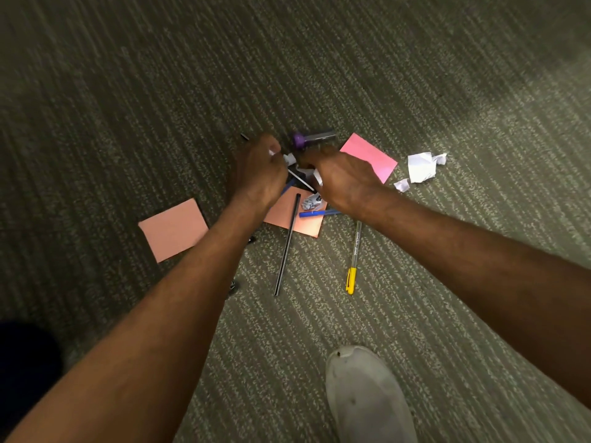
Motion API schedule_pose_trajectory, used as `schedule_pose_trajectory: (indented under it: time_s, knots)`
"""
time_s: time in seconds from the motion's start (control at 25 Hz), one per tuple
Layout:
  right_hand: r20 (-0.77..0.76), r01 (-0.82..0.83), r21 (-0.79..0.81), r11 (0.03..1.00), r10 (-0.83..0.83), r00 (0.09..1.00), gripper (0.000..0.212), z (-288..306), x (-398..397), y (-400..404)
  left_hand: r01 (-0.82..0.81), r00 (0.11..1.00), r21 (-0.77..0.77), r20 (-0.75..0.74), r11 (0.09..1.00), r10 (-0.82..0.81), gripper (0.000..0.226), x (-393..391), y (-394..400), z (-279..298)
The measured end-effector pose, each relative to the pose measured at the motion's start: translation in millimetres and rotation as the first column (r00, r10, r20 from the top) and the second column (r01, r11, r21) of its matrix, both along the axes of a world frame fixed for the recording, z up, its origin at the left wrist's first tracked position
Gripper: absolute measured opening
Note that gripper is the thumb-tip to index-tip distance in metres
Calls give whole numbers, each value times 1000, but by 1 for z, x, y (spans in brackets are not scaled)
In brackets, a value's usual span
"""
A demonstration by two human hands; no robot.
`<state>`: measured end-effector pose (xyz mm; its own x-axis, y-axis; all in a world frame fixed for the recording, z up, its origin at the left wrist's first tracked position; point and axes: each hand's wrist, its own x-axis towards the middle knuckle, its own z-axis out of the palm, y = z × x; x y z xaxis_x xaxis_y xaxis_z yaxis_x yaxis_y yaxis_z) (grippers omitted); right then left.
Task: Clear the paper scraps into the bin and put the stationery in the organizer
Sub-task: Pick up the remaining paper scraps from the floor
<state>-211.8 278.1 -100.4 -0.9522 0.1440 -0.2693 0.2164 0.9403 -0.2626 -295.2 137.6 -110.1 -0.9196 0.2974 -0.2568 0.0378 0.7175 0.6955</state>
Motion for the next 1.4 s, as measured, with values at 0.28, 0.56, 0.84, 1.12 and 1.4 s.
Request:
schedule_pose_trajectory:
  time_s: [0.28,0.56,0.84,1.12,1.4]
  knots:
    - [-200,88,-219,972,-133,971,23,7,20,12,121,989,-152,-70,981,-133,15,3,4,-4]
    - [-194,352,-466,812,-482,854,9,16,73,56,88,979,-134,-169,987,-110,14,22,10,2]
    - [-185,507,-421,752,-618,764,34,7,131,86,228,958,-159,-139,961,-251,14,65,8,9]
    - [-6,491,-257,833,-509,861,38,1,156,64,353,904,-334,-120,874,-411,19,76,8,5]
    - [-77,518,-221,826,-545,835,28,3,149,76,305,905,-302,-203,903,-373,16,83,12,11]
